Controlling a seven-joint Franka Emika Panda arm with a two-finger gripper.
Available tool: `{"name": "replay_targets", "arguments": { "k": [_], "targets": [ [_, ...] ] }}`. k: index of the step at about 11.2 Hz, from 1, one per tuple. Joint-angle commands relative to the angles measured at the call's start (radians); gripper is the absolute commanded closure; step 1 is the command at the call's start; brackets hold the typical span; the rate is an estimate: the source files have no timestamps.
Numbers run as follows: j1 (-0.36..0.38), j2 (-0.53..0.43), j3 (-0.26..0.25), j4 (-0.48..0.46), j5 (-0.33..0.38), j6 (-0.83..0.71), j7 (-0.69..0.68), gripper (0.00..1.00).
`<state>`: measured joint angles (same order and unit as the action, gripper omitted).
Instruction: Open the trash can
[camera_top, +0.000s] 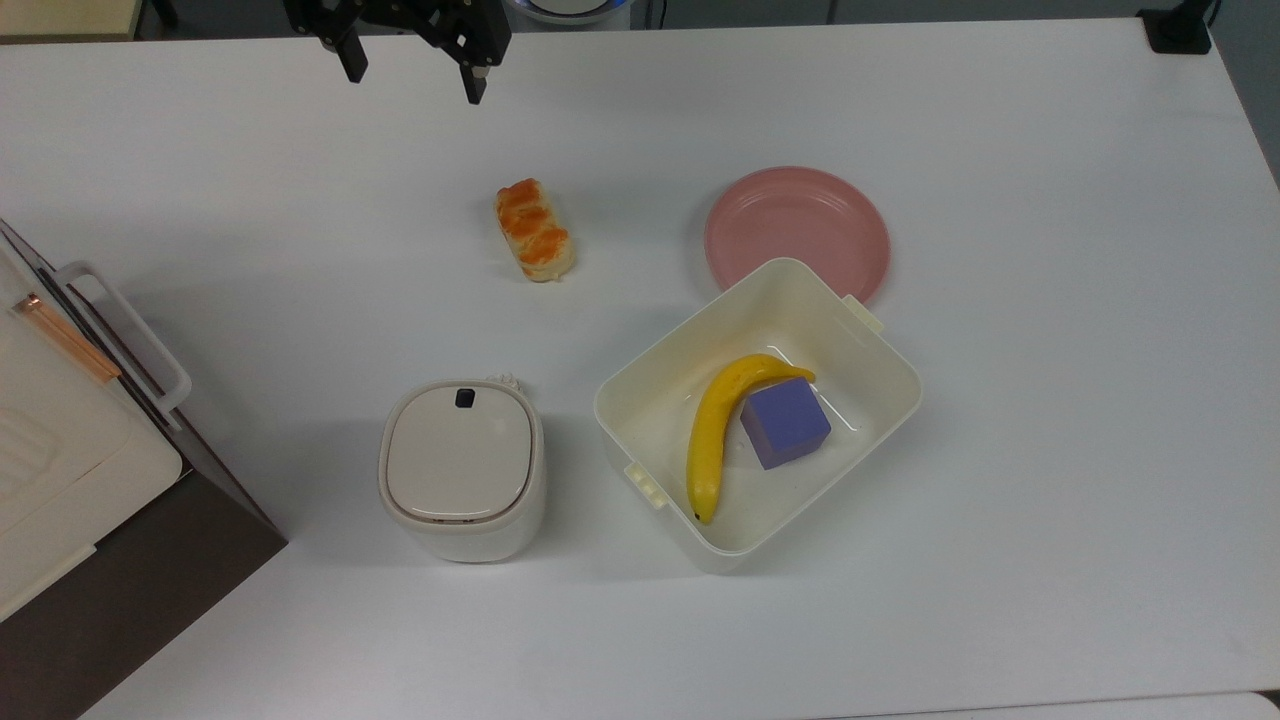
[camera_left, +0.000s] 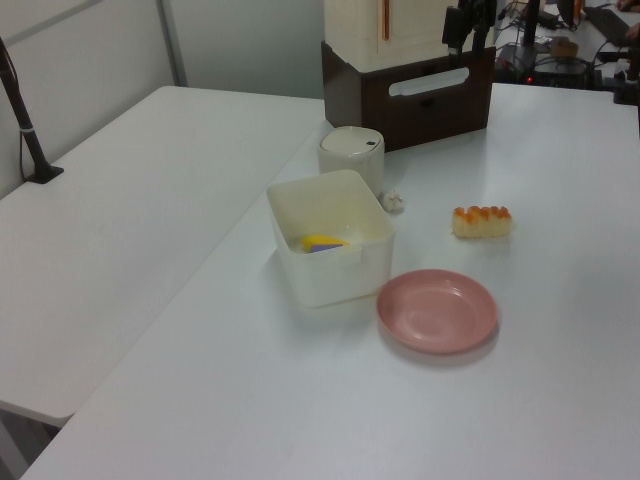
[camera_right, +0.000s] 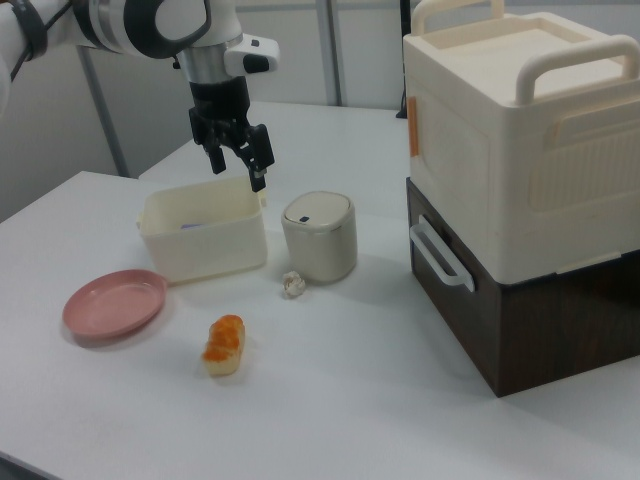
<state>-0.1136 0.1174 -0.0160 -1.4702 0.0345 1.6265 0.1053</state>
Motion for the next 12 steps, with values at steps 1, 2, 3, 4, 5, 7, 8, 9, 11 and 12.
{"name": "replay_targets", "arguments": {
  "k": [1,2,3,4,5,7,8,9,11,12],
  "targets": [
    [0.029,-0.035,-0.021,-0.045,-0.019,0.033,0.005,0.0],
    [0.029,-0.035,-0.021,-0.045,-0.019,0.032,0.002,0.0],
    [0.029,-0.035,-0.021,-0.045,-0.019,0.032,0.001,0.0],
    [0.029,-0.035,-0.021,-0.044,-0.022,0.03,-0.004,0.0],
    [0.029,-0.036,-0.021,-0.044,-0.03,0.03,-0.009,0.0],
    [0.029,-0.035,-0.021,-0.044,-0.031,0.032,-0.012,0.0],
    [0.029,-0.035,-0.021,-0.044,-0.031,0.032,-0.013,0.0],
    [0.029,-0.035,-0.021,-0.044,-0.03,0.032,-0.01,0.0],
    [0.029,-0.035,-0.021,-0.044,-0.031,0.03,-0.012,0.0],
    [0.029,-0.036,-0.021,-0.044,-0.031,0.03,-0.013,0.0]
  ]
}}
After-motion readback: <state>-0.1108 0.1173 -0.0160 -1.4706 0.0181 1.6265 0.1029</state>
